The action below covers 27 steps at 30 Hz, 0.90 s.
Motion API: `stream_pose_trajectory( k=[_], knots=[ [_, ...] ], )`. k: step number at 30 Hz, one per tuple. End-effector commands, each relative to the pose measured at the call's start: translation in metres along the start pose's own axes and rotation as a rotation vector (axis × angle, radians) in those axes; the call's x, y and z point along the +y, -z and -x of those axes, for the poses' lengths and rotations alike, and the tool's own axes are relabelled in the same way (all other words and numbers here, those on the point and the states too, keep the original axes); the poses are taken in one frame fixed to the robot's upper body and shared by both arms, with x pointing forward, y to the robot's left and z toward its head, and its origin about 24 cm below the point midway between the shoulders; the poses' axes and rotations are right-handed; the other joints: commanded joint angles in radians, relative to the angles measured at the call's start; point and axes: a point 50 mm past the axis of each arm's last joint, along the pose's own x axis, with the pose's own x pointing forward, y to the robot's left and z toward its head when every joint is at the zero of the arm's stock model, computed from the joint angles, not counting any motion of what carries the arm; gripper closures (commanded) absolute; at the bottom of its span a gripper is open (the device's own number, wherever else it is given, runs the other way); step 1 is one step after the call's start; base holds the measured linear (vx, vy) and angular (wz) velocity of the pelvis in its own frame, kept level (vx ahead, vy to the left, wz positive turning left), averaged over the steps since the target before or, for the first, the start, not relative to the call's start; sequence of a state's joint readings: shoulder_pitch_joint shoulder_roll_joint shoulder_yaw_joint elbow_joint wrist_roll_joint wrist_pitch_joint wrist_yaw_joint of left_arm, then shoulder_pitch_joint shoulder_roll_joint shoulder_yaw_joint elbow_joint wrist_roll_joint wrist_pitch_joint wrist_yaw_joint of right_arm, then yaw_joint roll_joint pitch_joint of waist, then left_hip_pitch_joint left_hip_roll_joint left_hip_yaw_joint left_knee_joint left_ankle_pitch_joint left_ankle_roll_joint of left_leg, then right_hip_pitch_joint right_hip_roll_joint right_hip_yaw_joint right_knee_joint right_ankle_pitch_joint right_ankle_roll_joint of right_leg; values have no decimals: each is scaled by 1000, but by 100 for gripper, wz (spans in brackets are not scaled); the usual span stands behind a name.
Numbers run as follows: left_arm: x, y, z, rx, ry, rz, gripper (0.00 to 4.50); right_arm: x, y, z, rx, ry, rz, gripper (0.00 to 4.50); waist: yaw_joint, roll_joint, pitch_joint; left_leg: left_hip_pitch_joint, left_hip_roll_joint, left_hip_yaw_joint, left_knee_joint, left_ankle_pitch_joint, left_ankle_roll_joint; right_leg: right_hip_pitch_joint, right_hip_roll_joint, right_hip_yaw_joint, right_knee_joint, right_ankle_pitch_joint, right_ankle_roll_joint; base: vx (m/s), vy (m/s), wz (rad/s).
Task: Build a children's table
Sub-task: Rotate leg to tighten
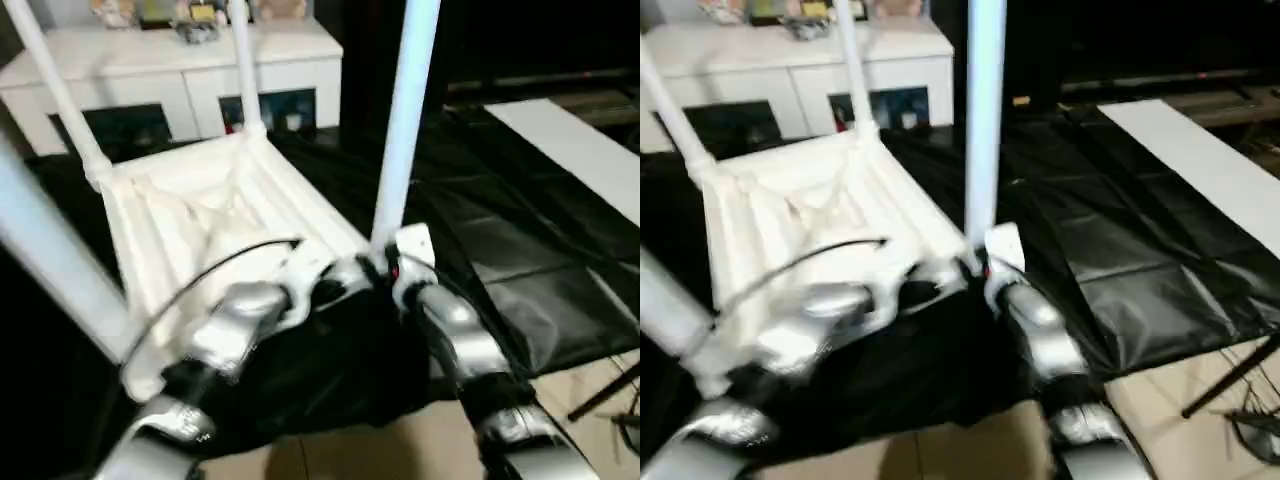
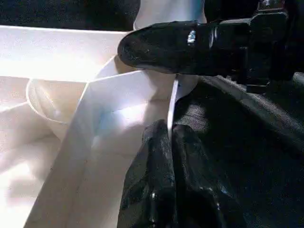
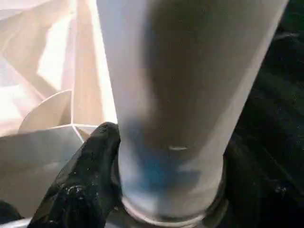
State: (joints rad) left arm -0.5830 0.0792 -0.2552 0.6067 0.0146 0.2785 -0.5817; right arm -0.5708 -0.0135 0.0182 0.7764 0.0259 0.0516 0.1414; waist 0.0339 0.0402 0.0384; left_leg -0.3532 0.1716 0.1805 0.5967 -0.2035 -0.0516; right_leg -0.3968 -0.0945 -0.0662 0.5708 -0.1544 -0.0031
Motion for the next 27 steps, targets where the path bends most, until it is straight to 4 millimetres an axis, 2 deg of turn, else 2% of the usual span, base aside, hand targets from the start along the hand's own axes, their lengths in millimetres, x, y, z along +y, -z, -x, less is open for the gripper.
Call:
stream_pose_trajectory(
  k=[1,2,3,5,6,7,9,10,11,12,13,14,15,16,17,18,19,20,21,22,23,26,27],
  knots=[
    [15,1,-4,5,-226,34,450,39,6,-6,42,-94,-8,181,-12,-13,-43,15,38,-28,-90,-428,1,8,-49,23,-101,-599,-79,0,0,0],
    [16,-1,-4,-2,-222,16,450,38,1,-7,14,-91,-15,181,-9,-15,-46,16,39,-28,-90,-421,2,12,-51,24,-101,-581,-84,0,0,0],
    [16,-2,-3,-5,-221,3,450,37,-2,-7,-8,-87,-22,181,-6,-13,-47,9,42,-28,-92,-399,9,16,-55,27,-97,-546,-94,0,0,0],
    [18,-2,-1,-12,-212,-6,450,33,-7,-6,-50,-99,-43,125,-4,-16,-49,4,44,-26,-94,-374,16,19,-55,30,-92,-510,-105,0,0,0],
    [19,-3,0,-19,-206,-22,450,31,-9,-5,-70,-104,-49,125,-2,-17,-51,2,45,-24,-93,-352,20,21,-56,32,-87,-474,-119,0,0,0],
    [19,-3,0,-21,-202,-26,450,29,-10,-4,-79,-105,-48,102,0,-16,-52,-1,45,-22,-92,-333,27,23,-56,34,-83,-438,-132,0,0,0],
    [20,-2,1,-24,-192,-36,450,24,-13,-3,-102,-101,-40,93,-6,-20,-54,-19,43,-25,-94,-301,35,36,-56,32,-73,-404,-136,0,0,0],
    [20,-2,1,-27,-185,-41,450,21,-14,-2,-114,-96,-30,87,-10,-17,-57,-30,45,-30,-94,-256,39,45,-58,29,-66,-364,-140,0,0,0],
    [20,-2,1,-35,-180,-42,450,16,-16,0,-128,-89,-16,81,-12,-16,-57,-28,46,-29,-92,-249,41,43,-58,29,-65,-347,-149,0,0,0],
    [20,-2,1,-38,-178,-44,450,15,-16,1,-132,-88,-11,73,-11,-21,-58,-19,44,-24,-87,-238,51,37,-57,32,-67,-327,-163,0,0,0],
    [21,-3,0,-49,-173,-48,450,10,-17,4,-144,-95,10,73,-8,-20,-58,-14,44,-21,-84,-233,56,32,-57,34,-68,-317,-172,0,0,0],
    [21,-4,0,-56,-172,-50,450,7,-17,6,-151,-108,28,73,-6,-19,-59,-13,44,-18,-80,-216,67,33,-55,35,-64,-283,-193,56,-17,5],
    [21,-5,0,-63,-172,-51,450,5,-16,9,-158,-124,49,73,1,-19,-62,-17,45,-18,-77,-174,82,39,-54,35,-55,-226,-204,60,-9,2],
    [22,-7,0,-82,-167,-68,450,-1,-14,15,-157,-151,66,73,6,-19,-62,-15,45,-17,-75,-158,91,39,-53,35,-53,-197,-210,60,-9,2],
    [22,-8,0,-86,-166,-72,450,-3,-13,17,-156,-157,70,73,10,-20,-66,-16,45,-16,-70,-112,110,43,-53,36,-43,-125,-225,59,-6,0],
    [22,-10,0,-94,-168,-80,450,-5,-11,19,-156,-163,77,73,13,-10,-68,-13,45,-16,-68,-95,117,42,-53,36,-37,-90,-239,0,0,0],
    [22,-14,1,-116,-161,-83,450,-9,-8,23,-153,-163,84,73,12,-12,-69,-17,43,-15,-65,-73,136,43,-51,35,-34,-41,-254,0,0,0],
    [23,-15,1,-127,-159,-81,450,-10,-7,24,-149,-163,87,73,12,-14,-68,-18,43,-13,-63,-77,147,43,-52,34,-35,-37,-266,0,0,0],
    [22,-18,1,-147,-140,-62,450,-12,-5,25,-141,-155,95,73,13,-10,-67,-17,43,-14,-65,-89,147,42,-53,33,-38,-54,-270,0,0,0],
    [22,-22,2,-172,-121,-34,423,-14,-2,25,-133,-143,100,68,14,-9,-63,-16,44,-13,-68,-124,136,41,-53,33,-44,-107,-270,0,0,0],
    [23,-23,2,-176,-124,-26,396,-14,-2,25,-133,-142,100,66,12,-12,-63,-16,44,-13,-70,-152,120,42,-53,32,-47,-148,-265,0,0,0],
    [30,-33,9,-237,-173,-13,391,-13,-3,26,-136,-144,97,66,8,-8,-60,-13,50,-15,-75,-189,97,39,-52,33,-51,-180,-260,0,0,0],
    [31,-34,12,-250,-182,-18,373,-13,-4,27,-135,-149,97,66,8,-8,-59,-13,50,-16,-76,-198,93,39,-50,32,-51,-188,-253,0,0,0]
  ],
)
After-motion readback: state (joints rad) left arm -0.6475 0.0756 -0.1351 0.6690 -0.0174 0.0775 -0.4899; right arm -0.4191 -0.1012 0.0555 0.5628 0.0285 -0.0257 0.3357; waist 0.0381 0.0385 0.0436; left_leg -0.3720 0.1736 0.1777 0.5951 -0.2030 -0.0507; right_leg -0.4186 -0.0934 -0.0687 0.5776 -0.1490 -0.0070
